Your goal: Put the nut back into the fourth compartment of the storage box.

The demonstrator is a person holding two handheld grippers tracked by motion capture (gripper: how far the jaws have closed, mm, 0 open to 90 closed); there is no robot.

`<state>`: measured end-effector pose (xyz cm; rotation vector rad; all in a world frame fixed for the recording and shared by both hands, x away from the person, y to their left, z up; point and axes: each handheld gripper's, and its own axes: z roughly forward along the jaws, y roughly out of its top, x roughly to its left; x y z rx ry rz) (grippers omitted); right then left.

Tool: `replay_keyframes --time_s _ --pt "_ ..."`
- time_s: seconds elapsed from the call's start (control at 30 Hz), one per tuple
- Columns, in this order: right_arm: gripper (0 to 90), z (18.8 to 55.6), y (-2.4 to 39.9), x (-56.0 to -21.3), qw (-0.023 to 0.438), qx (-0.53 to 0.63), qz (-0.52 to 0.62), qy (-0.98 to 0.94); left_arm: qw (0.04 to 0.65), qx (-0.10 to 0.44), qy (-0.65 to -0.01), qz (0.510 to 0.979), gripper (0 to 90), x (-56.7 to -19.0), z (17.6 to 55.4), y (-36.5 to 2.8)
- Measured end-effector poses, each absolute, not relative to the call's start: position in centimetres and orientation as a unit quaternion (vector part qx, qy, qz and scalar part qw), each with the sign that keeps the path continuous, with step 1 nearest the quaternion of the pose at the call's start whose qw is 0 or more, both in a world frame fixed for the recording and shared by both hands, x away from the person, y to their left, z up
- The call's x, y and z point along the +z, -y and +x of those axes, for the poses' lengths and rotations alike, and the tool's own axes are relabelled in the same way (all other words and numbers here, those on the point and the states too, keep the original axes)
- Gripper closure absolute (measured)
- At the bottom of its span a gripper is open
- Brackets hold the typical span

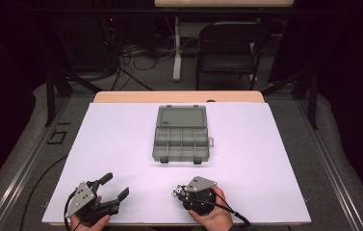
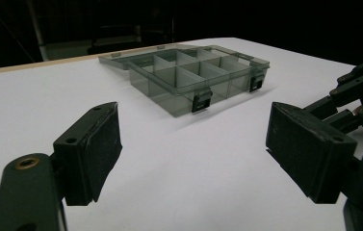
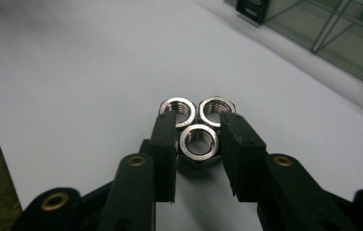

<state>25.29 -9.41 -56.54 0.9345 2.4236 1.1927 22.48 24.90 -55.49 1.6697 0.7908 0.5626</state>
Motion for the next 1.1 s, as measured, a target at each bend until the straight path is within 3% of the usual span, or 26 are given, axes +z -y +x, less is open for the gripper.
replay_keyframes --time_s 1.1 --pt "70.2 25.24 9.47 -56.46 0.138 0.409 0.319 -0.844 0.569 0.241 -0.337 0.71 20.0 -55.45 22.45 -24.93"
